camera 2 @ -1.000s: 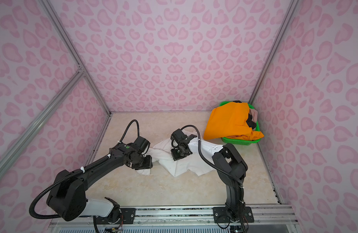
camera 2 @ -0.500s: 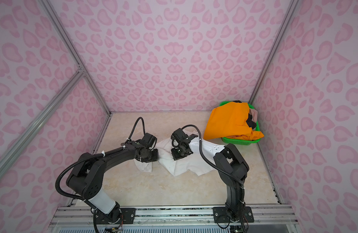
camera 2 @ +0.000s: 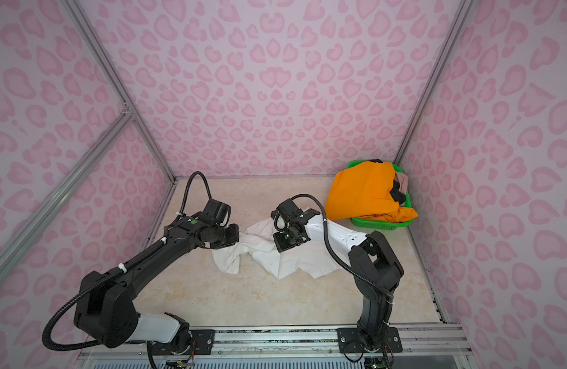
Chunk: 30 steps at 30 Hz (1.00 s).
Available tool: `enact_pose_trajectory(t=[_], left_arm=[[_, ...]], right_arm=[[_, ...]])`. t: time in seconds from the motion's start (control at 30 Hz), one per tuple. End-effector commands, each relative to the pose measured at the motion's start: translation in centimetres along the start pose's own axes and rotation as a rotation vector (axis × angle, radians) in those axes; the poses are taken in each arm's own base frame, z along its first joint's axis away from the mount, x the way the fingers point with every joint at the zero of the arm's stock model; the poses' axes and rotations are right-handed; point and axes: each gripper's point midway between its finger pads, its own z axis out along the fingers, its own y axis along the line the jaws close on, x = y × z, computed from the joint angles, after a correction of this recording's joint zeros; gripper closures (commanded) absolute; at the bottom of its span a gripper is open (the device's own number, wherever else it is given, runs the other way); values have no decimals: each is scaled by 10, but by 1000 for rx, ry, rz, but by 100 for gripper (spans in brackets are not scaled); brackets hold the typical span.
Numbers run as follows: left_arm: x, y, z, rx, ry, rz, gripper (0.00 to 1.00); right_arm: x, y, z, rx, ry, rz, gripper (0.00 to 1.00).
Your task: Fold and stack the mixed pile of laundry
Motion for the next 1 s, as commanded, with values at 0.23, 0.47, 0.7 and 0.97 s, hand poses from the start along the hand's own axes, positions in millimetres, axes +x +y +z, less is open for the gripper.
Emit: enact_pose_trajectory(t=[0.23, 0.47, 0.7, 0.97], left_arm=[[32, -31, 21, 126, 96, 163, 58], [2, -66, 50, 127, 45, 274, 47], [0, -78, 79, 106, 134, 309, 44], [21, -72, 56, 64, 106, 426, 29]], right_arm=[[-12, -86, 6, 232, -11, 232, 86], [-6, -80, -7, 211, -54, 228, 64], [26, -77, -41, 220, -78, 205, 59], [54, -97, -58, 238, -84, 265, 57]])
